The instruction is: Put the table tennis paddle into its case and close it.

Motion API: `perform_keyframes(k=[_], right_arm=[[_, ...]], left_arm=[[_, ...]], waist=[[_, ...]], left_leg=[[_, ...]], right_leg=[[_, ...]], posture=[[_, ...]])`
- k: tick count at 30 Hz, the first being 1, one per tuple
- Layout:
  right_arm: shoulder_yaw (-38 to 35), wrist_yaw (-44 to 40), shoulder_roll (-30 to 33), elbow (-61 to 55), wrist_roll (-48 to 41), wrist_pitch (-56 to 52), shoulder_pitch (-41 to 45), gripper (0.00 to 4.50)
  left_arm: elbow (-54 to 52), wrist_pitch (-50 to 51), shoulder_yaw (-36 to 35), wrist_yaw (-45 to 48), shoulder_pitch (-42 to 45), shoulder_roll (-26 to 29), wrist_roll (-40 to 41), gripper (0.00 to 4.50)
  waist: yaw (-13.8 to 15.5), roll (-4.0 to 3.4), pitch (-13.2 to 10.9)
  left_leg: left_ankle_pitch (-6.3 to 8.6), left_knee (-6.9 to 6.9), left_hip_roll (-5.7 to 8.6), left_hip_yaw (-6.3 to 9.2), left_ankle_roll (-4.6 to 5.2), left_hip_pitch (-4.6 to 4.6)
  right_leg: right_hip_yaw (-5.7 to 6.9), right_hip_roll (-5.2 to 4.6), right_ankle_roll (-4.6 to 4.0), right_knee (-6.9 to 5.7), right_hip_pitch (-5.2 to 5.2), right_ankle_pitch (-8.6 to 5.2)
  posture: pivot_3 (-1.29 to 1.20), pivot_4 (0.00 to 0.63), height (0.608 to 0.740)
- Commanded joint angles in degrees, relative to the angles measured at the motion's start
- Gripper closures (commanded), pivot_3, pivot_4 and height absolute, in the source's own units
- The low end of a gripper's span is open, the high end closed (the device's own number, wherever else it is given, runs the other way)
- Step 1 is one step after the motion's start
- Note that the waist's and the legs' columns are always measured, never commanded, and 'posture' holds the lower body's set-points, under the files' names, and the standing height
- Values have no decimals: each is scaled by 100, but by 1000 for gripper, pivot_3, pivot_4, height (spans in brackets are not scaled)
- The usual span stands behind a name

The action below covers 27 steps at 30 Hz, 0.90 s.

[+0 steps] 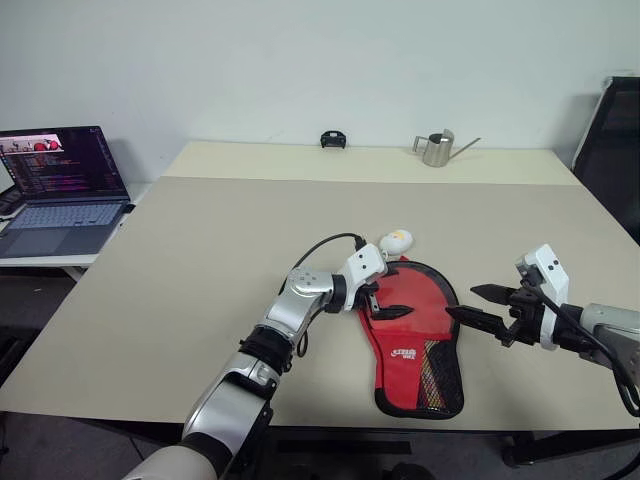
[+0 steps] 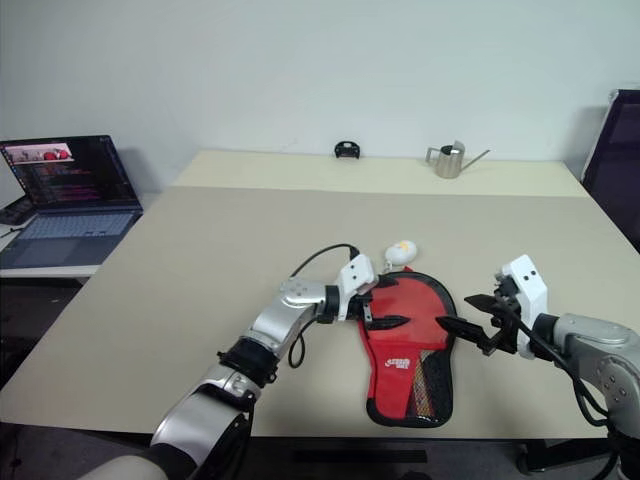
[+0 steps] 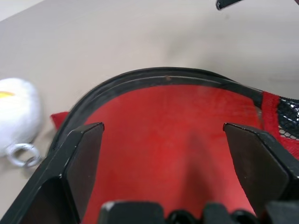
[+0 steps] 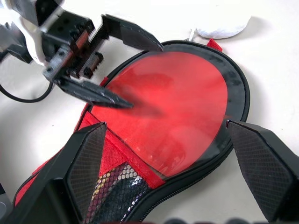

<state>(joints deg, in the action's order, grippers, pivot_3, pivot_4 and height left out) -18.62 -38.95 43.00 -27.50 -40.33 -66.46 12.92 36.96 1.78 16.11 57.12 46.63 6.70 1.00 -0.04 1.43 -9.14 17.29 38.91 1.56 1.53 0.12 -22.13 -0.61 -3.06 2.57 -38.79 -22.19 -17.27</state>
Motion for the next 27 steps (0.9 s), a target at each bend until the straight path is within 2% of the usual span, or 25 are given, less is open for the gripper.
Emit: perform_keyframes(k=[1, 9, 16, 23, 27], right_arm=[[-107, -14, 139, -126, -116, 167, 89, 0], [13, -34, 198, 279, -206, 228, 730, 0], [670, 79, -114, 1487, 16, 347, 2061, 0], [1644, 321, -1056, 3734, 1093, 1337, 3487, 0], [1820, 492, -1582, 5220, 1679, 2215, 4103, 0]], left_arm=[[31, -134, 120, 155, 52, -94, -25, 6], [707, -437, 243, 137, -22, -166, -215, 6], [977, -629, 250, 97, 10, -209, -282, 6], [977, -634, 243, 72, 2, -254, -298, 6], [920, -628, 252, 62, -42, -255, -314, 6]], waist=[[0, 0, 0], [0, -2, 1], [-7, -4, 3], [-13, -7, 6], [-14, -8, 6]], left_leg=[[0, 0, 0, 0, 0, 0], [0, 1, 0, -1, 0, 4], [0, 2, 0, -5, 1, 18], [-2, 4, 1, -10, -1, 15], [-3, 5, 0, -11, -4, 6]], right_leg=[[0, 0, 0, 0, 0, 0], [-1, 0, 0, -4, 0, 0], [-4, 0, 0, -9, 8, 0], [-8, -2, -1, -15, 1, 1], [-7, -3, -1, -11, -5, 1]], posture=[[0, 150, 740], [0, 150, 740], [0, 150, 740], [0, 150, 740], [0, 150, 740]])
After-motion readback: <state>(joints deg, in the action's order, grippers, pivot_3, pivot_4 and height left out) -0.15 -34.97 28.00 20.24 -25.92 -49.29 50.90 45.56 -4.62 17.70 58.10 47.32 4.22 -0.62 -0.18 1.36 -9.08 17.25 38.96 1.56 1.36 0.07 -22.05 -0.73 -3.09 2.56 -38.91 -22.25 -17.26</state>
